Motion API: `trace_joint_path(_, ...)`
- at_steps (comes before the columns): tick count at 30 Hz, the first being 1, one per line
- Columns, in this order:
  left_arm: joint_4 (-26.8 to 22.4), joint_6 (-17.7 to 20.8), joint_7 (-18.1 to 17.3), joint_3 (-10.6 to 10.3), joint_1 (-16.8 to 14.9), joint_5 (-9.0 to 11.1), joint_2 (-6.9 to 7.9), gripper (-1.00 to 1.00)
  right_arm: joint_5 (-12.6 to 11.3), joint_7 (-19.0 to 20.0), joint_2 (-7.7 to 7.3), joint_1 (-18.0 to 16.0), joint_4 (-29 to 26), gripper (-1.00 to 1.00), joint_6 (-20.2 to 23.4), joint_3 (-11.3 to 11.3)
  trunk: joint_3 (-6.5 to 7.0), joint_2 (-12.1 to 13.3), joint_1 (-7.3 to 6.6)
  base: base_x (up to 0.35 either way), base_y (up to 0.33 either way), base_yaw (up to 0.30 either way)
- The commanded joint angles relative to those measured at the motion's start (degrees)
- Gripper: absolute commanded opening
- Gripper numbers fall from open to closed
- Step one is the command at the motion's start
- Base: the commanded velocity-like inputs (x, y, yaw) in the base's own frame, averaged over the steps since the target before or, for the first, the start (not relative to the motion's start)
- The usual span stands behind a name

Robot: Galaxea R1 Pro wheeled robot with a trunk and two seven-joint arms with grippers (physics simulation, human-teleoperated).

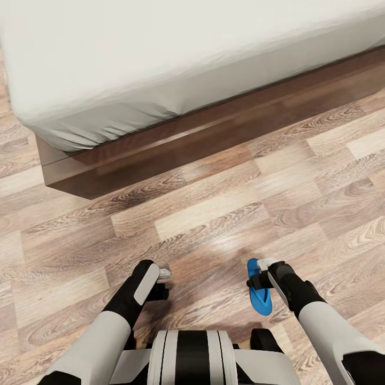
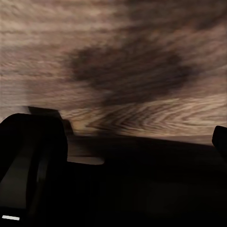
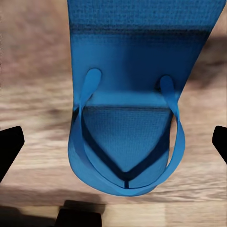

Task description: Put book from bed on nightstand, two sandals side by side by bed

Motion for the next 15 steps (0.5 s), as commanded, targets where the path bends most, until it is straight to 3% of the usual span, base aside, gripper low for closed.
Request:
trace_joint_path(1, -0.1, 0.1, 0.6, -0.1, 0.0, 0.5, 0.0, 1.0, 0.4, 0.4, -0.02, 0.0, 0.0, 1.0, 0.2, 0.2, -0.03, 0.0, -0.01, 0.0, 0.0, 0.0)
trace_joint_path(15, -0.1, 0.1, 0.6, -0.1, 0.0, 0.5, 0.0, 1.0, 0.2, 0.3, 0.39, -0.1, 2.5, 1.0, -1.2, 0.2, -0.03, 0.0, -0.01, 0.0, 0.0, 0.0)
